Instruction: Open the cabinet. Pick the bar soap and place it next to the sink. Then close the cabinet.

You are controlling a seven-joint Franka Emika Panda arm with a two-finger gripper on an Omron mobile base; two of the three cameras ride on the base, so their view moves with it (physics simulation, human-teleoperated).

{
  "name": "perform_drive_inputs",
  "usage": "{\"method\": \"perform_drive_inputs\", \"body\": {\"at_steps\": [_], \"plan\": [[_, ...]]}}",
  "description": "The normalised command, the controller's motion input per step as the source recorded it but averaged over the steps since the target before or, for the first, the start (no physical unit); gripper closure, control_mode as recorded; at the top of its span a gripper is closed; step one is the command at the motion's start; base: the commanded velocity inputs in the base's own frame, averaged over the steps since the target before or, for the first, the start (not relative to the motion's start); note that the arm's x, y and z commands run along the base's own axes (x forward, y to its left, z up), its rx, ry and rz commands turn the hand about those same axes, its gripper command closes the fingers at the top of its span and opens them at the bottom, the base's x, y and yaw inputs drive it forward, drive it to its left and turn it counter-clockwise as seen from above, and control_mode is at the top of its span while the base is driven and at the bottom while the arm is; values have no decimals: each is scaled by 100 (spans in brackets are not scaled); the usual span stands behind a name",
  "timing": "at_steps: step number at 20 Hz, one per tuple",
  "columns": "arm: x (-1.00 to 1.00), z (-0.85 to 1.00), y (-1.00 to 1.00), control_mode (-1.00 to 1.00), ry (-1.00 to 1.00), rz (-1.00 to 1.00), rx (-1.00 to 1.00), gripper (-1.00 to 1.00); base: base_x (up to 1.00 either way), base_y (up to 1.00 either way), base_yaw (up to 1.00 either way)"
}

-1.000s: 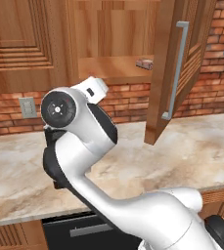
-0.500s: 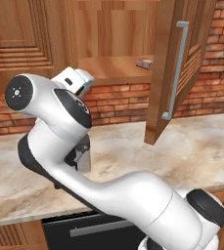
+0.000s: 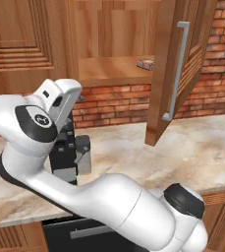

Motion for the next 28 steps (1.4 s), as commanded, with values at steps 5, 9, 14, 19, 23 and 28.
{"method": "perform_drive_inputs", "body": {"at_steps": [5,9,14,19,23,28], "plan": [[11,-12,-13,-100,4,-14,-21,-100,0,0,0],[38,-19,-42,-100,6,-6,-19,-100,0,0,0],[6,0,-44,-100,14,-8,-19,-100,0,0,0],[0,6,-35,-100,26,-7,-19,-100,0,0,0],[0,6,-6,-100,36,-12,-19,-100,0,0,0],[0,1,0,-100,31,-19,-19,-100,0,0,0]]}}
